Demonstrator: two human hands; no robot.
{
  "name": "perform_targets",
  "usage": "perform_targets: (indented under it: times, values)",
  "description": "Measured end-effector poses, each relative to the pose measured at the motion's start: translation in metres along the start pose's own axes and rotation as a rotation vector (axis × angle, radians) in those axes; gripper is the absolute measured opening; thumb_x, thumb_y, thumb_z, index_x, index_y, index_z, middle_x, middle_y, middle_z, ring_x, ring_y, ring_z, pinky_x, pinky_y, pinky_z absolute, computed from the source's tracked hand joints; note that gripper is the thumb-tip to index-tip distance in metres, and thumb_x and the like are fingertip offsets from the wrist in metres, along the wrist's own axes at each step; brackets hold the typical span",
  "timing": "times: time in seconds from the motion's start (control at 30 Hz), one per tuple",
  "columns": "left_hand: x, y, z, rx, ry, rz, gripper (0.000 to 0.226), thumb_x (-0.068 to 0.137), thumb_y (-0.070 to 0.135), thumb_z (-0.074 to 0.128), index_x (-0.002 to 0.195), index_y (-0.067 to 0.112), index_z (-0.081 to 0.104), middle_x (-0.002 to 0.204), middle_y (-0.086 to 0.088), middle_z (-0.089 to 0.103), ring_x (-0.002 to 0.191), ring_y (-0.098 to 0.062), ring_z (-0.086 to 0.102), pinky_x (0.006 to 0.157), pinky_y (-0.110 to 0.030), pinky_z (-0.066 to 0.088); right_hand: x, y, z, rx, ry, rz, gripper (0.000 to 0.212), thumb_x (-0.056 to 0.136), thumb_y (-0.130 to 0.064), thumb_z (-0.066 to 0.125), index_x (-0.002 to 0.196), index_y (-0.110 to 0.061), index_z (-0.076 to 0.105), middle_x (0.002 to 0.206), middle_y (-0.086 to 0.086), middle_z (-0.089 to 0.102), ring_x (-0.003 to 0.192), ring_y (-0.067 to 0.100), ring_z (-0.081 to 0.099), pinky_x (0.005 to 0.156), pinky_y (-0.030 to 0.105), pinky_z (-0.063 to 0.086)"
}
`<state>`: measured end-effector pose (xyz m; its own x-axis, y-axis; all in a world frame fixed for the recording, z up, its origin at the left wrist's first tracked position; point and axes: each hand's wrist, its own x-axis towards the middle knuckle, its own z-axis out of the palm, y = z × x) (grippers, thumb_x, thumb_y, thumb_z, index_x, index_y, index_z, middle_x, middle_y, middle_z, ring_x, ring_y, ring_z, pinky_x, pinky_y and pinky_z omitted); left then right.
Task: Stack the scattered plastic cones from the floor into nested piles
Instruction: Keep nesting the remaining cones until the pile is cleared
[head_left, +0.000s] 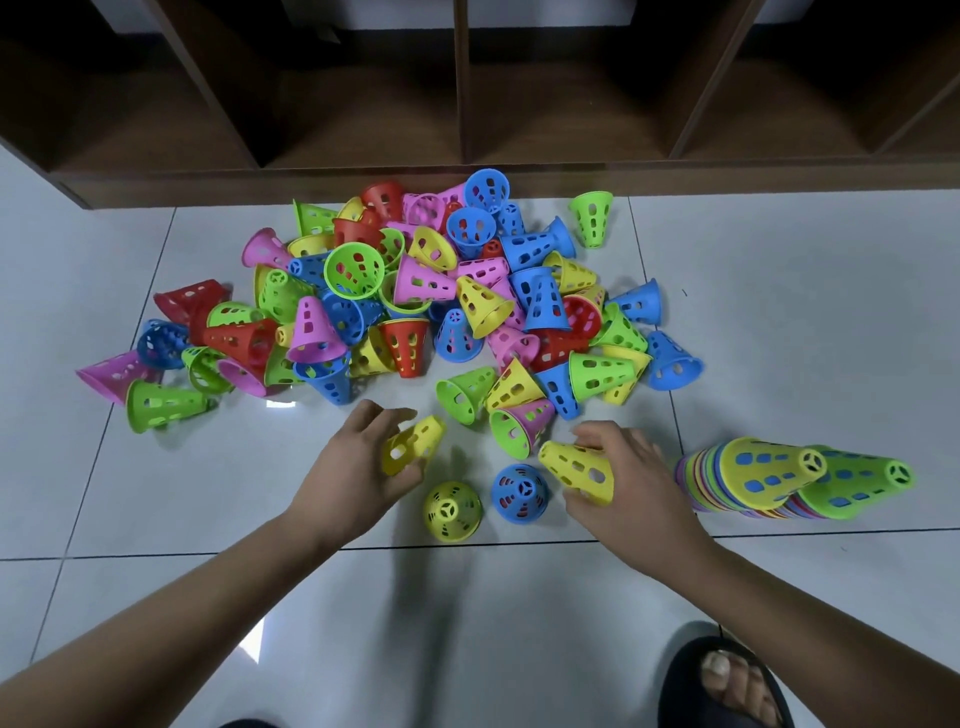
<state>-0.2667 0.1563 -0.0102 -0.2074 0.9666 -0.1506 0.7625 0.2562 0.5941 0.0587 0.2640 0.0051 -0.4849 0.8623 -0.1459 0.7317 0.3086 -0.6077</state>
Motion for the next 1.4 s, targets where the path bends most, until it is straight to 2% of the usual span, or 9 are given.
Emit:
perform_targets:
  times: [0.13, 0.27, 0.47, 0.73, 0.83, 0.9, 1.03, 1.2, 1.4]
  values:
    - [-0.007, 0.009, 0.000, -0.107, 0.057, 0.044, 0.025, 0.090, 0.028, 0.082, 0.113, 0.031, 0.072, 0.106, 0.012, 0.051, 0.097, -0.004, 0.065, 0.086, -0.017, 0.052, 0.001, -0.012, -0.003, 0.206, -0.071, -0.023, 0.070, 0.084, -0.025, 0.081, 0.141, -0.051, 0.049, 0.122, -0.029, 0.053, 0.120, 0.005, 0.054, 0.094, 0.026, 0.048]
    - [-0.008, 0.005, 0.013, 0.004, -0.009, 0.073, 0.036, 0.093, 0.039, 0.075, 0.125, 0.032, 0.061, 0.120, 0.014, 0.048, 0.097, -0.016, 0.065, 0.080, -0.035, 0.058, 0.003, -0.014, 0.001, 0.140, -0.061, -0.065, 0.060, 0.089, -0.030, 0.080, 0.141, -0.044, 0.054, 0.125, -0.027, 0.051, 0.121, 0.006, 0.054, 0.095, 0.031, 0.052]
    - [0.008, 0.009, 0.022, 0.177, -0.080, 0.272, 0.054, 0.089, 0.040, 0.079, 0.138, 0.031, 0.057, 0.139, 0.007, 0.053, 0.120, -0.023, 0.059, 0.095, -0.043, 0.054, 0.000, -0.006, 0.003, 0.133, -0.065, -0.034, 0.049, 0.087, -0.029, 0.081, 0.129, -0.042, 0.059, 0.119, -0.025, 0.053, 0.109, 0.009, 0.057, 0.088, 0.038, 0.054]
    - [0.038, 0.014, 0.019, 0.450, -0.198, 0.548, 0.072, 0.092, 0.032, 0.074, 0.156, 0.041, 0.042, 0.162, 0.005, 0.040, 0.143, -0.023, 0.045, 0.101, -0.038, 0.043, -0.002, -0.011, 0.002, 0.136, -0.038, -0.026, 0.046, 0.086, -0.031, 0.080, 0.121, -0.048, 0.054, 0.116, -0.028, 0.055, 0.110, 0.008, 0.053, 0.090, 0.034, 0.050]
    - [0.042, 0.016, 0.019, 0.506, -0.237, 0.671, 0.063, 0.101, 0.027, 0.059, 0.157, 0.045, 0.039, 0.166, 0.008, 0.036, 0.149, -0.019, 0.039, 0.106, -0.036, 0.040, -0.001, -0.016, 0.001, 0.143, -0.044, -0.030, 0.047, 0.086, -0.031, 0.080, 0.123, -0.045, 0.056, 0.117, -0.027, 0.056, 0.112, 0.007, 0.053, 0.091, 0.031, 0.050]
    - [0.045, 0.013, 0.020, 0.522, -0.253, 0.718, 0.051, 0.103, 0.029, 0.050, 0.152, 0.043, 0.047, 0.165, 0.008, 0.039, 0.151, -0.020, 0.038, 0.107, -0.036, 0.040, -0.001, -0.017, 0.000, 0.151, -0.051, -0.037, 0.046, 0.087, -0.030, 0.080, 0.124, -0.044, 0.057, 0.119, -0.025, 0.057, 0.113, 0.007, 0.054, 0.092, 0.030, 0.050]
    - [0.051, 0.003, 0.019, 0.599, -0.255, 0.609, 0.049, 0.084, 0.023, 0.072, 0.132, 0.029, 0.063, 0.156, 0.000, 0.051, 0.144, -0.025, 0.047, 0.099, -0.041, 0.045, -0.002, -0.023, -0.004, 0.162, -0.040, -0.054, 0.044, 0.087, -0.029, 0.081, 0.123, -0.042, 0.060, 0.117, -0.023, 0.059, 0.110, 0.009, 0.056, 0.094, 0.034, 0.051]
    - [0.046, -0.012, 0.017, 0.654, -0.221, 0.479, 0.054, 0.076, 0.024, 0.079, 0.127, 0.022, 0.062, 0.151, -0.005, 0.053, 0.135, -0.029, 0.053, 0.091, -0.044, 0.047, -0.004, -0.033, -0.004, 0.247, -0.059, -0.043, 0.043, 0.088, -0.033, 0.083, 0.124, -0.041, 0.060, 0.120, -0.020, 0.062, 0.115, 0.009, 0.059, 0.095, 0.030, 0.051]
    - [0.038, -0.031, 0.014, 0.629, -0.084, 0.412, 0.058, 0.077, 0.050, 0.085, 0.122, 0.020, 0.064, 0.129, 0.000, 0.063, 0.117, -0.028, 0.057, 0.086, -0.041, 0.044, -0.009, -0.028, 0.010, 0.260, -0.197, -0.028, 0.047, 0.090, -0.043, 0.079, 0.130, -0.045, 0.056, 0.125, -0.019, 0.065, 0.114, 0.009, 0.063, 0.093, 0.038, 0.055]
